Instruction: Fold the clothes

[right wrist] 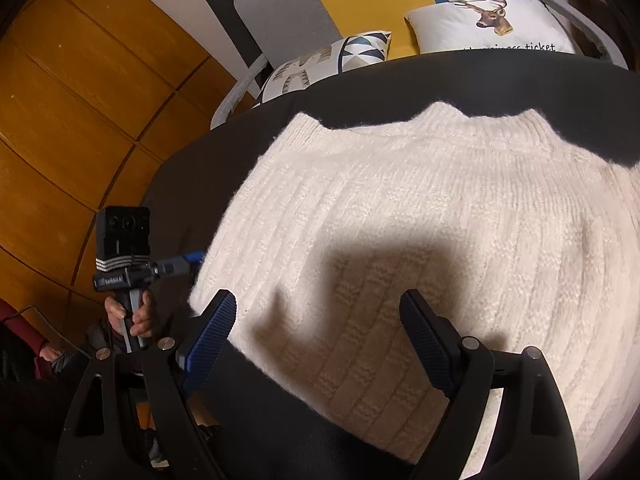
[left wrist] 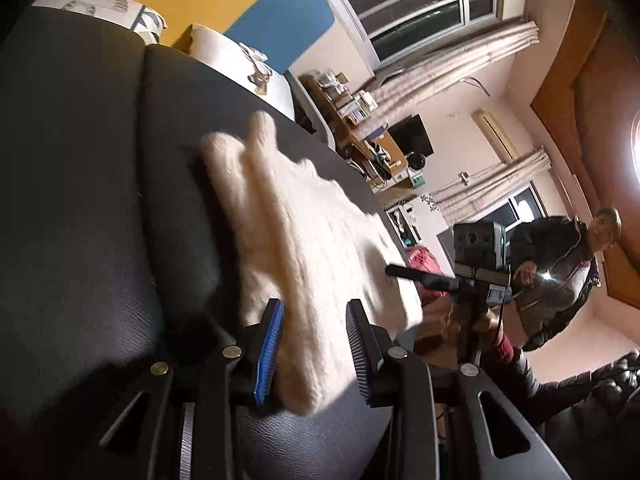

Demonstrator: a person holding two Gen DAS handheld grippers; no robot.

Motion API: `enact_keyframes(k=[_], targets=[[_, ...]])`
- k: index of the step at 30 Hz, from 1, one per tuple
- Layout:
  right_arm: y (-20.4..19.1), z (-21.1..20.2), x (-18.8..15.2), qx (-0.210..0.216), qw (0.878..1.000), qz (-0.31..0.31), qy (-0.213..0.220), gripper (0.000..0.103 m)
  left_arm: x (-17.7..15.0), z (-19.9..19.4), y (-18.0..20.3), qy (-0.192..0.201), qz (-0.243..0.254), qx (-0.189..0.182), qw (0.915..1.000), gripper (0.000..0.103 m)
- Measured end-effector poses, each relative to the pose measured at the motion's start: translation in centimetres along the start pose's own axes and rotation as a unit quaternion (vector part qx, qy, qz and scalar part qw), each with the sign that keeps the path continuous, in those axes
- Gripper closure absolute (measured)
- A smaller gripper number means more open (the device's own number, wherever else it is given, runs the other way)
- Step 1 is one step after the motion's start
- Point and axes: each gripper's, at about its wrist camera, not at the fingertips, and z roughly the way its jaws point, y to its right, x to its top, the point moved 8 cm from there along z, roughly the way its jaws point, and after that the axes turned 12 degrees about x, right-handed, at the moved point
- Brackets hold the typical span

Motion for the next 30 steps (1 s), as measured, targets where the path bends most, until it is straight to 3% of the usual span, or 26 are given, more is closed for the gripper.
enact_keyframes(k=[5, 8, 11, 14, 16, 18, 23, 25, 27, 30], targets=[[0.4, 0.8, -0.7, -0.007, 1.0, 0.002, -0.009, 0.016, -1.0, 2.7, 1.0, -0.076, 0.036, -0.015, 0.9963, 0.07], [0.3, 0.7, -0.9, -0.006, 1.0, 0.001, -0.007, 0.016, -1.6, 3.2, 0.7, -0.082, 0.027, -0.02, 0.9961, 0.07], [0.2, 0.7, -0.7, 0.001, 1.0, -0.002, -0.005, 0.016, -2.1, 2.6, 0.6, -0.081, 0.002, -0.054, 0.9952, 0.07], [0.1, 0.9, -0.4, 0.007, 1.0, -0.007, -0.002, 0.016, -3.5, 3.1, 1.6, -0.098, 0.014, -0.055, 0.9936, 0.071], [0.1, 1.0, -0.1, 0.006, 1.0, -0.009, 0.001, 0.016, -4.1, 3.4, 2.3, -0.099, 0.027, -0.047, 0.9936, 0.088], [0.1, 1.1, 0.2, -0.005, 1.0, -0.012, 0.001, 0.016, -3.9, 3.2, 2.7, -0.074, 0.039, -0.029, 0.9961, 0.096], [-0.6, 2.2, 1.3, -0.075, 0.995, -0.069, -0.02, 0.016, -5.8, 0.9, 3.9, -0.036, 0.054, -0.027, 0.9975, 0.098], [0.0, 2.9, 1.1, -0.136, 0.985, -0.1, -0.044, 0.016, -7.6, 0.7, 3.4, -0.049, 0.056, -0.01, 0.9972, 0.098], [1.0, 4.2, 0.3, -0.204, 0.966, -0.136, -0.081, 0.016, -9.5, 0.7, 2.7, -0.066, 0.047, 0.003, 0.9967, 0.098], [1.1, 5.3, -0.9, -0.218, 0.958, -0.161, -0.097, 0.014, -11.0, 0.2, 2.9, -0.063, 0.031, -0.002, 0.9975, 0.097]])
